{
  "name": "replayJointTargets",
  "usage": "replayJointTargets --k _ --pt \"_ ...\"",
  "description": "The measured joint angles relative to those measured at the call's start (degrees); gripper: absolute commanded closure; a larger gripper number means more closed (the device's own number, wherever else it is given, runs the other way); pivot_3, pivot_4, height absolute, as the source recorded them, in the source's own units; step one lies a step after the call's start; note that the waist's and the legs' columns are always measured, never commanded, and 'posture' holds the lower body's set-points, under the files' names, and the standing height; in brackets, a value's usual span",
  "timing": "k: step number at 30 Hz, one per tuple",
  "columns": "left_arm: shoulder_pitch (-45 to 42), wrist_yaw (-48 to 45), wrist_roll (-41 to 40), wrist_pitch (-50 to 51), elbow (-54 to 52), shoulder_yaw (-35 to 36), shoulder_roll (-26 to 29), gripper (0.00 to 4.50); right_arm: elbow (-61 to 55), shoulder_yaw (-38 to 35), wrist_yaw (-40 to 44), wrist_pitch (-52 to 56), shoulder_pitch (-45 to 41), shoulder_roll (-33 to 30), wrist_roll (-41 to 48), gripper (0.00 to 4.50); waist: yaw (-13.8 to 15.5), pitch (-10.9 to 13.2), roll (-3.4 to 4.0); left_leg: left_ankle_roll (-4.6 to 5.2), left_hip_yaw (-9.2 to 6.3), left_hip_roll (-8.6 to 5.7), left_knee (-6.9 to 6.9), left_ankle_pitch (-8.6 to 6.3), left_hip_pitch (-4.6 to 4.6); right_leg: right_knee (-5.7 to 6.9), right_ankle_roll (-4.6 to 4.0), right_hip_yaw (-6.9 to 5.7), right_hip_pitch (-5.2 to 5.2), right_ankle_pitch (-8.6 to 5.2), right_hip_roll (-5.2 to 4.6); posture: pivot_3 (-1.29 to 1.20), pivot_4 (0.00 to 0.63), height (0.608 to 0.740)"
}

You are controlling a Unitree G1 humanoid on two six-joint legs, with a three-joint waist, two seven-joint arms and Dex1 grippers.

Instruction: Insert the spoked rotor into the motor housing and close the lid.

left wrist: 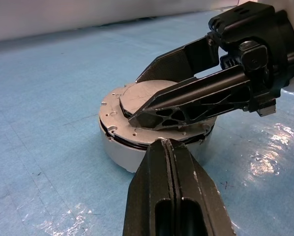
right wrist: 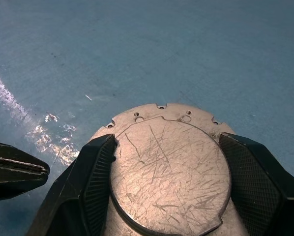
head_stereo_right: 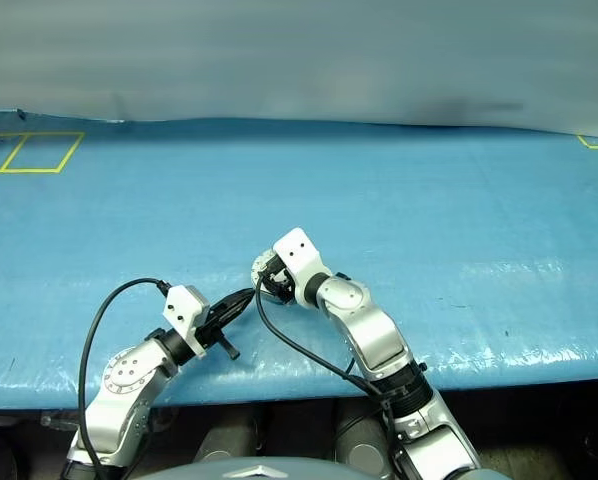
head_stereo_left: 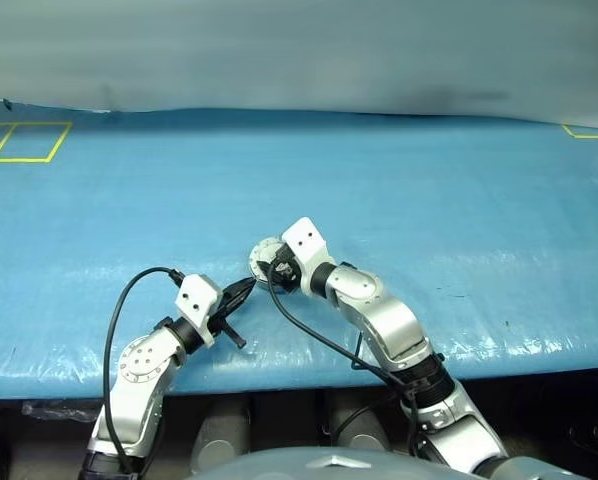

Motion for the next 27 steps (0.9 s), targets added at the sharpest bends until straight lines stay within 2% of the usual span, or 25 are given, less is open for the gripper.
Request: replayJointTargets --k 18,27 --pt "0.0 0.2 -0.1 0.0 0.0 -0.7 0.1 4.5 0.1 -0.9 -2.3 2.3 0.0 2.8 -0.5 1.45 0.0 0.0 0.0 -0.01 0.0 0.01 -0.05 0.0 0.0 -0.02 -0.02 0.0 -0.02 -0.01 -0.01 0.0 0.15 0.74" --pt "0.0 0.4 -0.1 0.0 0.0 -1.2 0.0 4.5 1.5 -0.4 -3.0 -2.7 1.9 2.1 -1.3 1.45 0.0 0.0 0.0 -0.01 0.0 0.01 -0.05 -0.01 0.03 -0.03 -0.02 -0.01 0.0 -0.02 -0.02 0.0 0.15 0.74"
